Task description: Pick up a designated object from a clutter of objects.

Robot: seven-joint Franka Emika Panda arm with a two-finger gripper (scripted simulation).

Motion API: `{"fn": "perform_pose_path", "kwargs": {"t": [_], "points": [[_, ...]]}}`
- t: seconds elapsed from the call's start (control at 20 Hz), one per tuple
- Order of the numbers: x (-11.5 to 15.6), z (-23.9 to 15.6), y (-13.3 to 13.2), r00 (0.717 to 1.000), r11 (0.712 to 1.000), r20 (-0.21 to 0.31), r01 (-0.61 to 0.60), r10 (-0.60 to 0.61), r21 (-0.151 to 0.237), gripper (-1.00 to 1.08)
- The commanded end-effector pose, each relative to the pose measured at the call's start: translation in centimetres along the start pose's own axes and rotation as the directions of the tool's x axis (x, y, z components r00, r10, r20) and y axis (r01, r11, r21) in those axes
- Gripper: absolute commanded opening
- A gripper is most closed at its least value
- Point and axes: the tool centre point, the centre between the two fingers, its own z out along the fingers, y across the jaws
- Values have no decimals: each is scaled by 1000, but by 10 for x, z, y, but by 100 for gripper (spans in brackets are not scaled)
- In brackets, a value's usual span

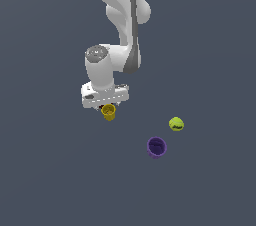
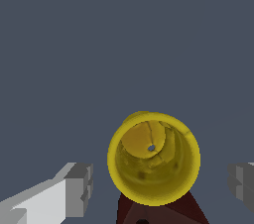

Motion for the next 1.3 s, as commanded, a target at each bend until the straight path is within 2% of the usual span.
{"fn": "perform_pose_path", "kwargs": {"t": [0.0, 0.5, 0.8, 0.85, 1.25], "points": [[0, 2, 0, 1000, 1000, 0, 0, 0, 0, 100], [-1, 41, 0, 1000, 1000, -1, 3, -3, 0, 100], [-1, 51, 0, 1000, 1000, -1, 3, -3, 0, 100], [-1, 51, 0, 1000, 1000, -1, 3, -3, 0, -100], [-1, 51, 0, 1000, 1000, -1, 3, -3, 0, -100]]}}
